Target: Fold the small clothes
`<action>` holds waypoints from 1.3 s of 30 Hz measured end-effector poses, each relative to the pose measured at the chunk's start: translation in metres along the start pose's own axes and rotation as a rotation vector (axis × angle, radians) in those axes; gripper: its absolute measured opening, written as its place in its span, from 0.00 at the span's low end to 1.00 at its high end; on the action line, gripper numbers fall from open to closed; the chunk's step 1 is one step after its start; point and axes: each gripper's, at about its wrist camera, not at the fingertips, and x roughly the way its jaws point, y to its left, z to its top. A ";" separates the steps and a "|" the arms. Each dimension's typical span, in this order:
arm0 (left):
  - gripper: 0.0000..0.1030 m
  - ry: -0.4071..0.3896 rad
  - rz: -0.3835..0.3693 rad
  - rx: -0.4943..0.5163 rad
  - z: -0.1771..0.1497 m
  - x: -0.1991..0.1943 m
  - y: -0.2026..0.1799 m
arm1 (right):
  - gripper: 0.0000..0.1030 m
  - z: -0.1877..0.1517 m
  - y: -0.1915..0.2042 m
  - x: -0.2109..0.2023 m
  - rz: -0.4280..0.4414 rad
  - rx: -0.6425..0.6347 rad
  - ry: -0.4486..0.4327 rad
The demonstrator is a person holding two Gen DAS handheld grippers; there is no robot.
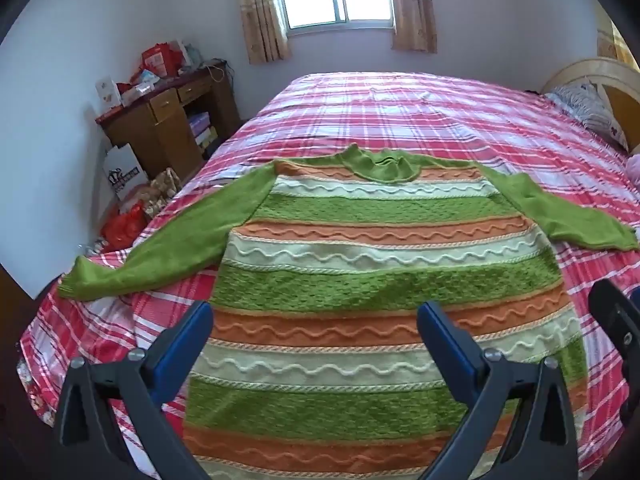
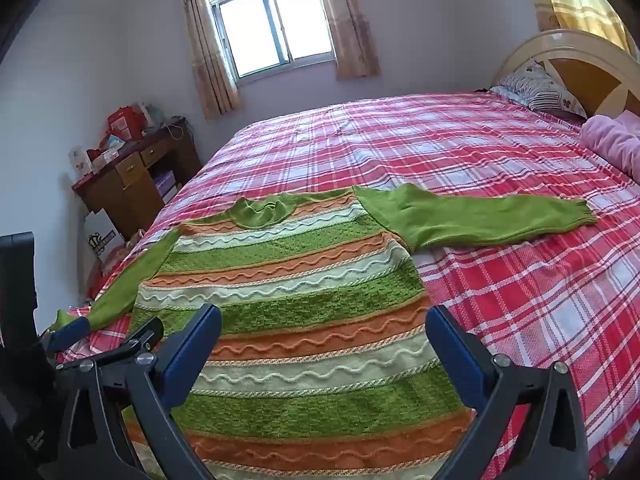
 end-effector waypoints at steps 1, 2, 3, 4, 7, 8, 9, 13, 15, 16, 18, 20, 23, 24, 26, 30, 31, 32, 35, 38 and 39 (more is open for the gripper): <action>1.00 0.002 -0.006 -0.005 0.001 -0.002 0.005 | 0.99 0.000 0.000 0.000 0.001 0.002 0.001; 1.00 0.005 -0.009 -0.010 0.001 -0.001 0.006 | 0.99 0.000 0.000 0.000 0.003 0.002 0.002; 1.00 0.007 -0.009 -0.012 0.001 -0.001 0.007 | 0.99 0.000 0.001 0.000 0.004 0.002 0.001; 1.00 0.008 -0.010 -0.012 0.001 -0.001 0.007 | 0.99 -0.001 0.001 0.000 0.004 -0.001 0.002; 1.00 0.009 -0.009 -0.011 0.000 -0.001 0.008 | 0.99 -0.001 0.002 0.000 0.003 -0.006 0.000; 1.00 0.009 -0.009 -0.012 0.000 -0.001 0.008 | 0.99 -0.001 0.003 -0.001 0.002 -0.006 0.000; 1.00 0.010 -0.010 -0.012 0.000 -0.001 0.008 | 0.99 -0.001 0.003 -0.001 0.003 -0.006 0.000; 1.00 0.011 -0.007 -0.012 -0.001 -0.001 0.008 | 0.99 -0.001 0.004 -0.001 0.003 -0.004 0.001; 1.00 0.014 -0.011 -0.014 -0.002 0.000 0.008 | 0.99 -0.001 0.004 -0.001 0.003 -0.001 0.002; 1.00 0.015 -0.012 -0.016 -0.002 0.000 0.008 | 0.99 -0.001 0.004 -0.001 0.004 -0.001 0.003; 1.00 0.014 -0.011 -0.016 -0.002 -0.001 0.008 | 0.99 0.000 0.004 -0.001 0.003 -0.001 0.003; 1.00 0.014 -0.011 -0.014 -0.002 0.000 0.008 | 0.99 0.000 0.004 -0.001 0.006 -0.001 0.005; 1.00 0.012 -0.012 -0.013 -0.002 0.000 0.008 | 0.99 -0.001 0.004 0.000 0.004 -0.001 0.007; 1.00 0.013 -0.013 -0.013 -0.003 0.000 0.008 | 0.99 -0.001 0.004 0.000 0.003 -0.001 0.008; 1.00 0.013 -0.016 -0.015 -0.002 -0.001 0.008 | 0.99 -0.001 0.004 0.000 0.002 -0.002 0.010; 1.00 0.013 -0.018 -0.015 -0.003 -0.002 0.007 | 0.99 -0.001 0.003 0.000 -0.005 -0.004 0.006; 1.00 0.014 -0.017 -0.016 -0.002 -0.002 0.008 | 0.99 -0.001 0.003 0.001 -0.006 -0.005 0.007; 1.00 0.014 -0.018 -0.015 -0.002 -0.002 0.008 | 0.99 -0.001 0.003 0.001 -0.007 -0.004 0.006; 1.00 0.015 -0.019 -0.015 -0.002 -0.002 0.007 | 0.99 -0.001 0.003 0.001 -0.013 -0.007 0.007; 1.00 0.020 -0.018 -0.016 -0.002 -0.003 0.006 | 0.99 -0.002 0.003 0.002 -0.017 -0.008 0.010; 1.00 0.021 -0.019 -0.018 -0.002 -0.003 0.007 | 0.99 -0.002 0.003 0.002 -0.019 -0.009 0.011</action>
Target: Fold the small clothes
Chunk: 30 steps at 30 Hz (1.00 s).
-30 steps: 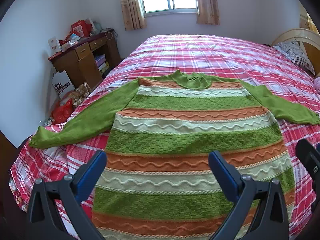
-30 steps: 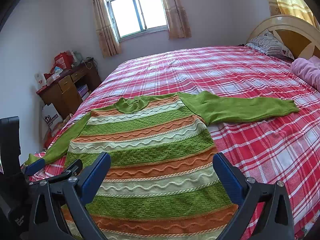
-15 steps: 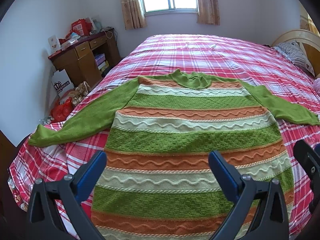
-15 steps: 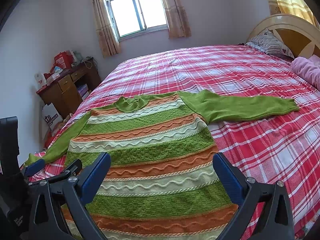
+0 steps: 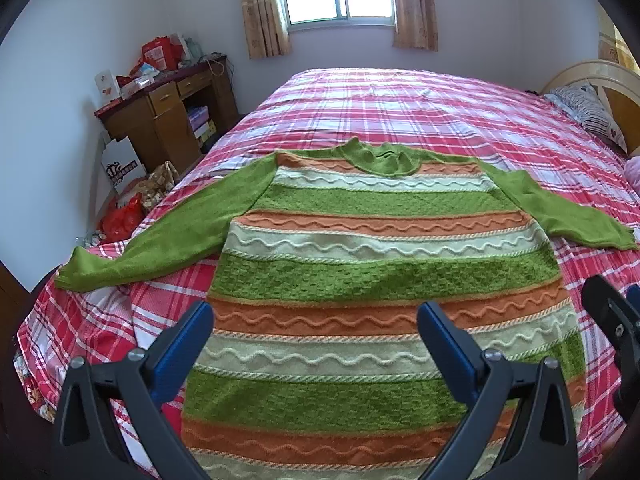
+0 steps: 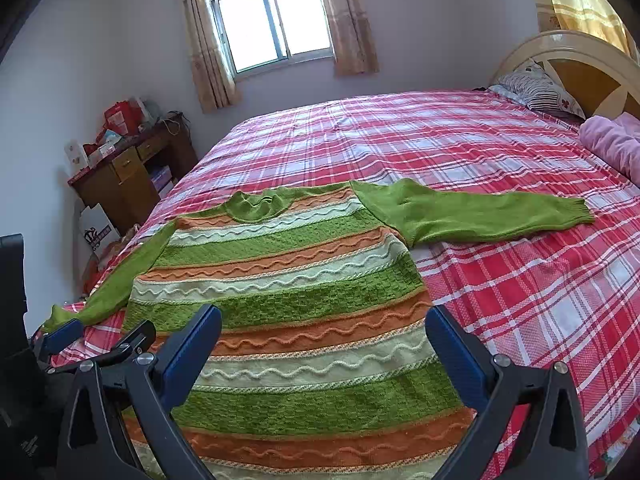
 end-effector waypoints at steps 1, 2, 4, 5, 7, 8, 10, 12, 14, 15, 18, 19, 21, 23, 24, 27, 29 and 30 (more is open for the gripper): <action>1.00 0.002 -0.003 -0.004 0.000 0.000 0.000 | 0.99 -0.001 0.001 0.000 -0.002 -0.003 0.002; 1.00 0.004 -0.007 -0.007 0.000 0.000 0.001 | 0.99 -0.001 0.001 0.000 -0.003 -0.005 0.003; 1.00 0.006 -0.013 -0.013 0.000 -0.001 0.003 | 0.99 -0.001 0.002 0.000 -0.005 -0.010 0.004; 1.00 0.006 -0.016 -0.016 0.000 -0.001 0.003 | 0.99 -0.001 0.003 0.000 -0.006 -0.013 0.004; 1.00 0.001 -0.019 -0.017 0.000 -0.002 0.004 | 0.99 0.000 0.004 0.001 -0.010 -0.021 0.003; 1.00 -0.001 -0.019 -0.015 0.000 -0.003 0.004 | 0.99 0.001 0.005 0.002 -0.014 -0.027 0.005; 1.00 -0.007 -0.021 -0.015 -0.001 -0.003 0.006 | 0.99 0.004 0.006 0.006 -0.030 -0.041 0.009; 1.00 -0.013 -0.024 -0.022 -0.002 -0.003 0.009 | 0.99 0.007 0.008 0.010 -0.049 -0.056 0.006; 1.00 -0.009 -0.026 -0.030 -0.002 -0.002 0.011 | 0.99 0.010 0.009 0.014 -0.069 -0.075 0.005; 1.00 -0.006 -0.025 -0.032 -0.002 -0.001 0.012 | 0.99 0.012 0.010 0.016 -0.076 -0.082 0.006; 1.00 -0.006 -0.023 -0.034 -0.002 -0.001 0.013 | 0.99 0.015 0.010 0.020 -0.079 -0.085 0.007; 1.00 -0.006 -0.023 -0.034 -0.002 -0.001 0.013 | 0.99 0.015 0.010 0.020 -0.077 -0.085 0.007; 1.00 -0.005 -0.025 -0.033 -0.002 -0.001 0.013 | 0.99 0.016 0.010 0.023 -0.077 -0.088 0.013; 1.00 -0.002 -0.027 -0.029 -0.003 0.000 0.013 | 0.99 0.016 0.010 0.024 -0.079 -0.089 0.018; 1.00 -0.001 -0.029 -0.028 -0.003 0.000 0.013 | 0.99 0.016 0.010 0.025 -0.079 -0.088 0.019; 1.00 -0.008 -0.032 -0.026 -0.003 -0.001 0.012 | 0.99 0.016 0.010 0.025 -0.076 -0.085 0.017; 1.00 -0.010 -0.027 -0.022 -0.003 0.000 0.009 | 0.99 0.016 0.010 0.025 -0.076 -0.086 0.019; 1.00 -0.010 -0.025 -0.022 -0.003 0.000 0.009 | 0.99 0.016 0.010 0.026 -0.075 -0.085 0.021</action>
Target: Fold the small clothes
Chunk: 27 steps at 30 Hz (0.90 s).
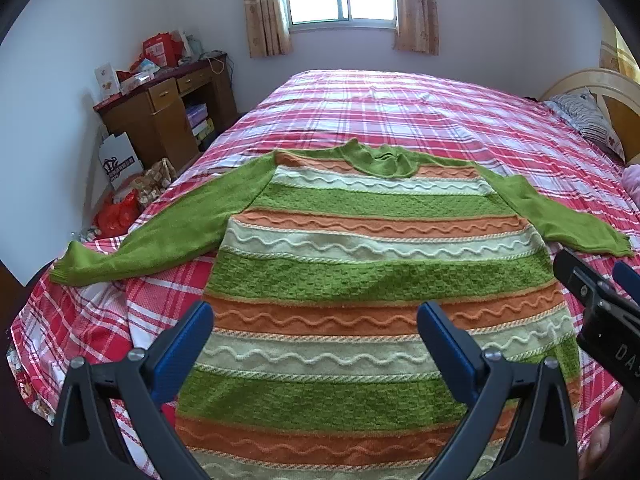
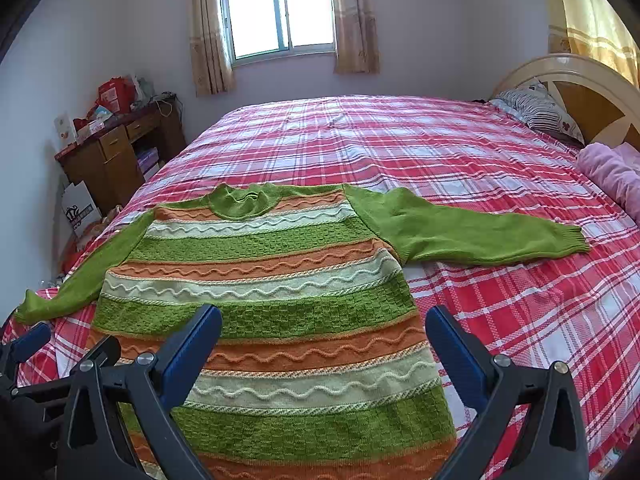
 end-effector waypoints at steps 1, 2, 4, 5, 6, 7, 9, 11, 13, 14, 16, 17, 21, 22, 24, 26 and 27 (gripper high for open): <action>1.00 0.002 0.000 0.000 0.000 0.001 0.000 | 0.99 0.000 0.000 0.001 0.001 0.000 0.003; 1.00 0.005 -0.002 -0.002 0.000 0.001 -0.001 | 0.99 0.000 -0.001 0.001 0.002 0.001 0.004; 1.00 0.007 -0.001 -0.004 0.000 0.003 -0.002 | 0.99 0.000 -0.001 0.003 0.002 0.003 0.007; 1.00 0.006 0.000 -0.004 0.000 0.003 -0.002 | 0.99 0.001 -0.002 0.003 0.001 0.004 0.009; 1.00 0.006 0.000 -0.005 0.001 0.004 -0.002 | 0.99 0.001 -0.002 0.004 0.001 0.005 0.011; 1.00 0.005 -0.002 -0.007 0.001 0.004 -0.002 | 0.99 0.001 -0.003 0.005 0.000 0.007 0.013; 1.00 0.003 -0.007 -0.013 0.001 0.005 -0.002 | 0.99 0.001 -0.004 0.006 -0.001 0.010 0.013; 1.00 0.002 -0.008 -0.018 0.001 0.006 -0.001 | 0.99 0.001 -0.005 0.009 -0.002 0.012 0.016; 1.00 0.002 -0.004 -0.015 0.002 0.008 -0.002 | 0.99 0.001 -0.006 0.012 -0.003 0.013 0.021; 1.00 0.002 0.002 -0.013 0.002 0.010 -0.003 | 0.99 0.001 -0.006 0.013 -0.004 0.012 0.024; 1.00 0.001 0.008 -0.014 0.002 0.013 -0.003 | 0.99 0.001 -0.006 0.016 -0.008 0.010 0.029; 1.00 -0.001 0.006 -0.019 0.002 0.014 -0.003 | 0.99 0.001 -0.007 0.018 -0.011 0.008 0.031; 1.00 -0.009 0.001 -0.038 0.004 0.017 -0.001 | 0.99 0.002 -0.010 0.024 -0.021 0.012 0.040; 1.00 -0.012 0.003 -0.040 0.004 0.018 -0.001 | 0.99 0.003 -0.011 0.026 -0.022 0.015 0.042; 1.00 -0.016 0.009 -0.040 0.006 0.020 -0.001 | 0.99 0.004 -0.013 0.028 -0.025 0.016 0.045; 1.00 -0.012 0.027 -0.043 0.008 0.025 -0.001 | 0.99 0.006 -0.015 0.031 -0.034 0.011 0.044; 1.00 -0.010 0.038 -0.044 0.008 0.027 -0.001 | 0.99 0.007 -0.017 0.033 -0.036 0.009 0.044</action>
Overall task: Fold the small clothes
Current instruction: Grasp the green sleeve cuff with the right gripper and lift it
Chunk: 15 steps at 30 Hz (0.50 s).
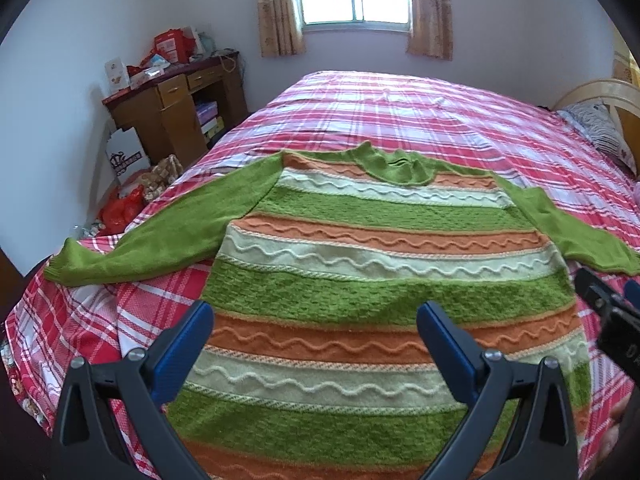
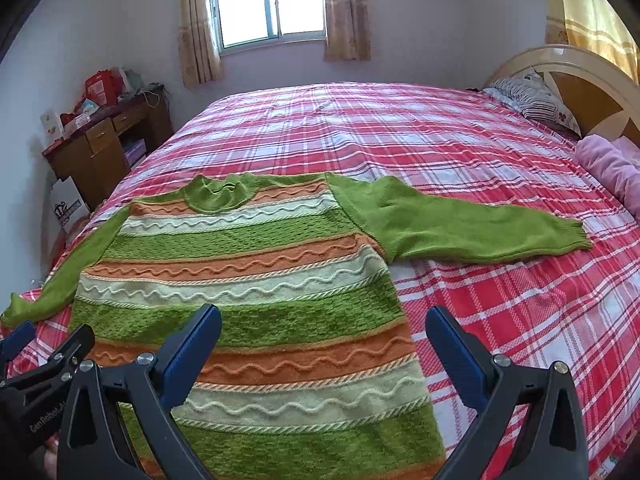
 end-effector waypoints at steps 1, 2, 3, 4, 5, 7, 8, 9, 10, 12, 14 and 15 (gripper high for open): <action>1.00 0.000 0.017 -0.002 0.000 0.003 0.001 | 0.99 0.001 -0.001 0.001 -0.001 -0.002 0.000; 1.00 -0.004 0.035 -0.005 0.000 0.007 0.002 | 0.99 0.002 -0.004 0.003 -0.003 -0.004 0.000; 1.00 -0.006 0.044 -0.007 0.001 0.010 0.003 | 0.99 0.003 -0.007 0.005 -0.005 -0.006 -0.002; 1.00 -0.001 0.050 -0.009 0.002 0.017 0.005 | 0.99 0.005 -0.012 0.006 -0.008 -0.005 -0.007; 1.00 0.009 0.048 -0.011 0.003 0.023 0.007 | 0.99 0.007 -0.019 0.008 -0.008 0.000 -0.015; 1.00 0.037 0.056 -0.021 0.004 0.036 0.012 | 0.99 0.012 -0.041 0.012 0.007 0.021 -0.044; 1.00 0.050 0.073 -0.031 0.004 0.043 0.015 | 0.99 0.015 -0.054 0.016 0.013 0.041 -0.048; 1.00 0.062 0.089 -0.044 0.004 0.051 0.020 | 0.99 0.018 -0.071 0.019 0.001 0.074 -0.049; 1.00 0.069 0.095 -0.055 0.003 0.057 0.024 | 0.96 0.022 -0.096 0.024 -0.016 0.129 -0.051; 1.00 0.083 0.099 -0.079 -0.001 0.067 0.030 | 0.70 0.026 -0.141 0.031 -0.033 0.234 -0.056; 1.00 0.110 0.089 -0.105 -0.006 0.079 0.035 | 0.46 0.029 -0.197 0.044 -0.065 0.349 -0.044; 1.00 0.121 0.080 -0.117 -0.009 0.084 0.036 | 0.46 0.028 -0.231 0.051 -0.098 0.430 -0.033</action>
